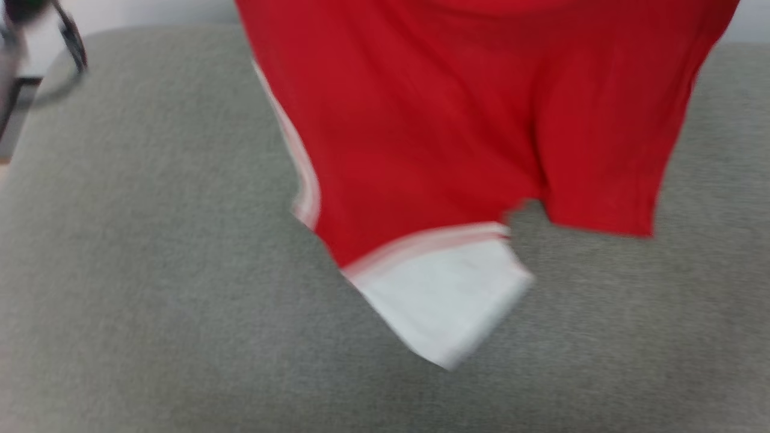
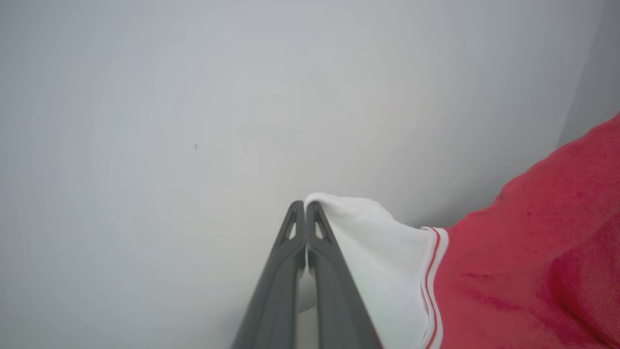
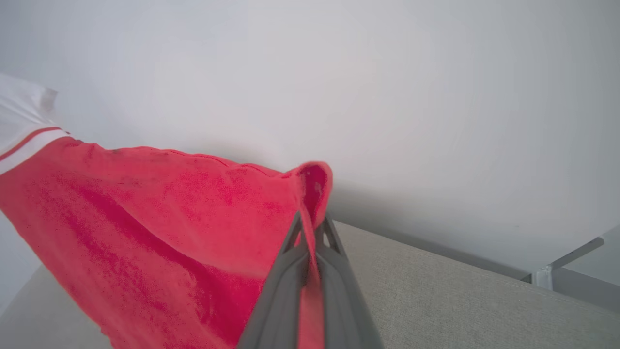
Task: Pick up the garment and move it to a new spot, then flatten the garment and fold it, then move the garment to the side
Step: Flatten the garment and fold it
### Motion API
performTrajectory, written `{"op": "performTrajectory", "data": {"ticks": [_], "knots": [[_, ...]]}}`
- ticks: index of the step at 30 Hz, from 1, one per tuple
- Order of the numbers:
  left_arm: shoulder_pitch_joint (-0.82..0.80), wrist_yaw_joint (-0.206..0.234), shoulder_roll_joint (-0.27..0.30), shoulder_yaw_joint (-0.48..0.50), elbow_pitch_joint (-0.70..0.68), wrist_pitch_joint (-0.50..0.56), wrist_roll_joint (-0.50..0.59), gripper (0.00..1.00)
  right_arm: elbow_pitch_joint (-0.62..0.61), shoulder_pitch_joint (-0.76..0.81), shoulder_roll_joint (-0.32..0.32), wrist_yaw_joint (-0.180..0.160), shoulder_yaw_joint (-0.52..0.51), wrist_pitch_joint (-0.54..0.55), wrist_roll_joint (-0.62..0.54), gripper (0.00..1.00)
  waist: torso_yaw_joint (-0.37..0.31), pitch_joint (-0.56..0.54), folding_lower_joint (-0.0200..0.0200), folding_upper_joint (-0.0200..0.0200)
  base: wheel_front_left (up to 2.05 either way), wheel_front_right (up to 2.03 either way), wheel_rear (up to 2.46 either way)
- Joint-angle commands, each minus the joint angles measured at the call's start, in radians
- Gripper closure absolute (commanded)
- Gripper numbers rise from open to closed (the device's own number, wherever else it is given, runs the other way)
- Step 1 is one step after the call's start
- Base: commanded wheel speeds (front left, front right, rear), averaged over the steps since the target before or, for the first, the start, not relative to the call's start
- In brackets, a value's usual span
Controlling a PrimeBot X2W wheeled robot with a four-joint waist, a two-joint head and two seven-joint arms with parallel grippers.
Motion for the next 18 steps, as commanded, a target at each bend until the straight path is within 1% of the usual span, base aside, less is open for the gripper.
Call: {"op": "performTrajectory", "data": {"ticks": [1, 6, 9, 12, 13, 14, 15, 17, 18], "knots": [[-0.031, -0.008, -0.012, 0.004, 0.042, -0.007, 0.009, 1.0, -0.001, -0.011, 0.019, -0.001, -0.017, -0.018, -0.002, 1.0, -0.06, -0.055, 0.0, -0.0001, 0.0, 0.0, 0.0], [-0.165, -0.031, -0.064, 0.005, 0.205, -0.053, 0.046, 1.0, 0.014, -0.039, 0.067, -0.001, -0.06, -0.083, -0.031, 1.0, -0.084, -0.054, 0.0, -0.0001, 0.0, 0.0, 0.0], [-0.232, -0.037, -0.092, 0.007, 0.297, -0.09, 0.064, 1.0, 0.035, -0.066, 0.092, -0.001, -0.068, -0.138, -0.079, 1.0, -0.095, -0.029, 0.0, -0.0001, 0.0, 0.0, 0.0], [-0.301, -0.035, -0.114, 0.011, 0.383, -0.137, 0.086, 1.0, 0.091, -0.105, 0.133, -0.001, -0.087, -0.218, -0.146, 1.0, -0.111, 0.018, 0.0, -0.0001, 0.0, 0.0, 0.0], [-0.328, -0.033, -0.118, 0.009, 0.406, -0.163, 0.099, 1.0, 0.118, -0.129, 0.145, -0.001, -0.102, -0.267, -0.181, 1.0, -0.117, 0.04, 0.0, -0.0001, 0.0, 0.0, 0.0], [-0.356, -0.027, -0.122, 0.006, 0.428, -0.203, 0.119, 1.0, 0.145, -0.152, 0.158, -0.001, -0.094, -0.305, -0.227, 1.0, -0.125, 0.061, 0.0, -0.0001, 0.0, 0.0, 0.0], [-0.388, -0.01, -0.129, 0.014, 0.449, -0.26, 0.136, 1.0, 0.171, -0.172, 0.176, -0.001, -0.083, -0.356, -0.271, 1.0, -0.133, 0.085, 0.0, -0.0001, 0.0, 0.0, 0.0], [-0.418, 0.014, -0.134, 0.016, 0.506, -0.356, 0.167, 1.0, 0.235, -0.215, 0.203, -0.001, -0.062, -0.501, -0.386, 1.0, -0.153, 0.12, 0.0, -0.0001, 0.0, 0.0, 0.0], [-0.433, 0.022, -0.149, 0.019, 0.528, -0.408, 0.175, 1.0, 0.272, -0.232, 0.213, -0.001, -0.066, -0.594, -0.434, 1.0, -0.157, 0.13, 0.0, -0.0001, 0.0, 0.0, 0.0]]}}
